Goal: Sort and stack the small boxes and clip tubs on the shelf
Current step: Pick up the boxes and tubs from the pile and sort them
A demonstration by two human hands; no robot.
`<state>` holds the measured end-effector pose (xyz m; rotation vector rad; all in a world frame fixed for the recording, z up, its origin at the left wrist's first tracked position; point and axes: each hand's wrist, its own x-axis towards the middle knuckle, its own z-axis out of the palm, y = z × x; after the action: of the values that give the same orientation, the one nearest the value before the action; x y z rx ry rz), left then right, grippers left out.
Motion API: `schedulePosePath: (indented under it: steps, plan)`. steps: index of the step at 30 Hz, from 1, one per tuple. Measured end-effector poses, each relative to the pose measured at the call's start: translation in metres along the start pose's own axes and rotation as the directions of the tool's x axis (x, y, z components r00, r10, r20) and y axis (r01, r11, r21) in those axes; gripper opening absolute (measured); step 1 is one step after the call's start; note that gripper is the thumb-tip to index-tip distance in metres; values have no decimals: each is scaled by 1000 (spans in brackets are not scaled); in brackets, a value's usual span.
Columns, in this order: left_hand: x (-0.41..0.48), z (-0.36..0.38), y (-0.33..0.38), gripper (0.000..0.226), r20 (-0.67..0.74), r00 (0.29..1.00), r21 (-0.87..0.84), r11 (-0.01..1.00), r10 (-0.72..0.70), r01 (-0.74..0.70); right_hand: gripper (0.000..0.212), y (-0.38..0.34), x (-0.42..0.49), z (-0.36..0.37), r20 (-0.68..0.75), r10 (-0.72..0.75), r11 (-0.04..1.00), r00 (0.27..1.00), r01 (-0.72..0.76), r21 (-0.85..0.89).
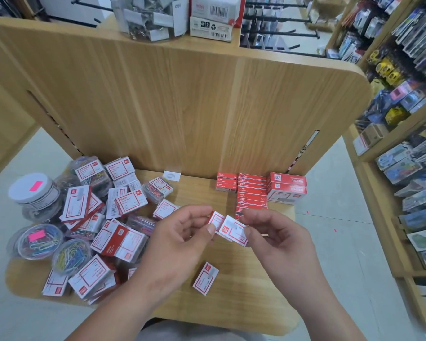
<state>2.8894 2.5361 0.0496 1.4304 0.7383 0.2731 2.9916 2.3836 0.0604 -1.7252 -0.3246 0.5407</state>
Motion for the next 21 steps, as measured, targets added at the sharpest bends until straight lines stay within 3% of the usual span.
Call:
schedulePosePath:
  steps: [13,17,21]
  plan:
    - [-2,-8,-5,32,-97,995,-76,997,-3,-4,33,-2,-3,-8,-130,3,1000,992,-5,-17]
    - [-6,1,-3,34,-41,999,-108,994,-7,2,42,-1,-5,2,-38,100,994,994,-98,49]
    - [-7,2,-6,29,-43,999,-169,985,-29,22,59,2,-5,9,-17,87,996,996,-87,32]
